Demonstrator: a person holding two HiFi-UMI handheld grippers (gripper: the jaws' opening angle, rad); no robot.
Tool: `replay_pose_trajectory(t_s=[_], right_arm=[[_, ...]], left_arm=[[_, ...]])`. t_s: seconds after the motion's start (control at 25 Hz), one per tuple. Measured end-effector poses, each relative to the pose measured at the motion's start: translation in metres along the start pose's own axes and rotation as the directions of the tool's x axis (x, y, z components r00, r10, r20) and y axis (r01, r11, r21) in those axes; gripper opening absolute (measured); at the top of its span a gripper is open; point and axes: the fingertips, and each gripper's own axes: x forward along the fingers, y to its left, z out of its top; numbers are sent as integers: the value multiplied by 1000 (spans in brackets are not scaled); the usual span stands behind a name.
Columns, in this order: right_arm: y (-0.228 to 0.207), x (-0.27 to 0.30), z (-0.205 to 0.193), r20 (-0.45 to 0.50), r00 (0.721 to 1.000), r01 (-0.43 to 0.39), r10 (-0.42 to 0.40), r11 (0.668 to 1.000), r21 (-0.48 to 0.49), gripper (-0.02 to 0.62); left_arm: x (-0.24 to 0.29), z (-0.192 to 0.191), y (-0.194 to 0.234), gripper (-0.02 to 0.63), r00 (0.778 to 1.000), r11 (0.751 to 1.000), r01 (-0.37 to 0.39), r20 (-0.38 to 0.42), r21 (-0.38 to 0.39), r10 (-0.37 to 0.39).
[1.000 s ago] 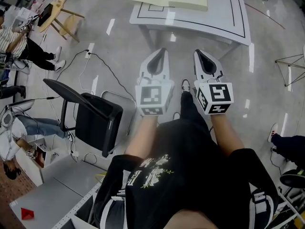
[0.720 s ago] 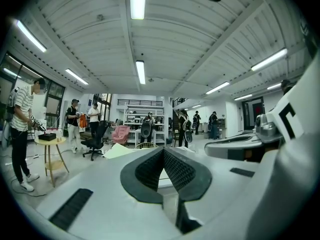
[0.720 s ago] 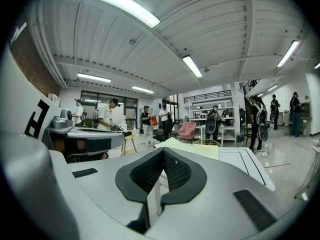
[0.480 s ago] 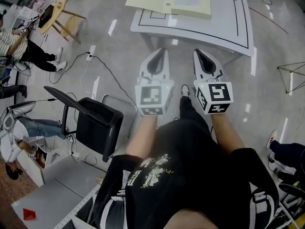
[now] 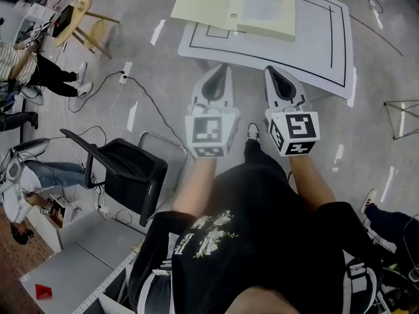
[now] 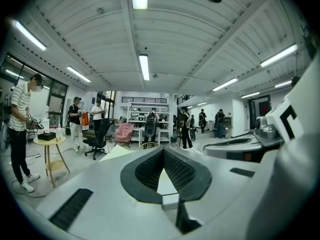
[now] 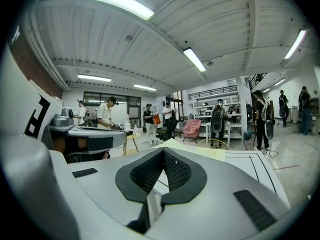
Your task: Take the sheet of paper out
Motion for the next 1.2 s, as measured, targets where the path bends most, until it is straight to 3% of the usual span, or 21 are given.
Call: replay_pose_trajectory(t_s=[0.56, 1.2], right_arm=[[-61, 74, 18, 2, 999, -38, 38, 999, 7, 0], [-96, 126, 32, 29, 994, -101, 101, 995, -14, 0]], left_arm=[[91, 18, 9, 2, 1000, 1000, -23, -9, 8, 23], [148, 28, 22, 2, 996, 996, -85, 11, 15, 85]])
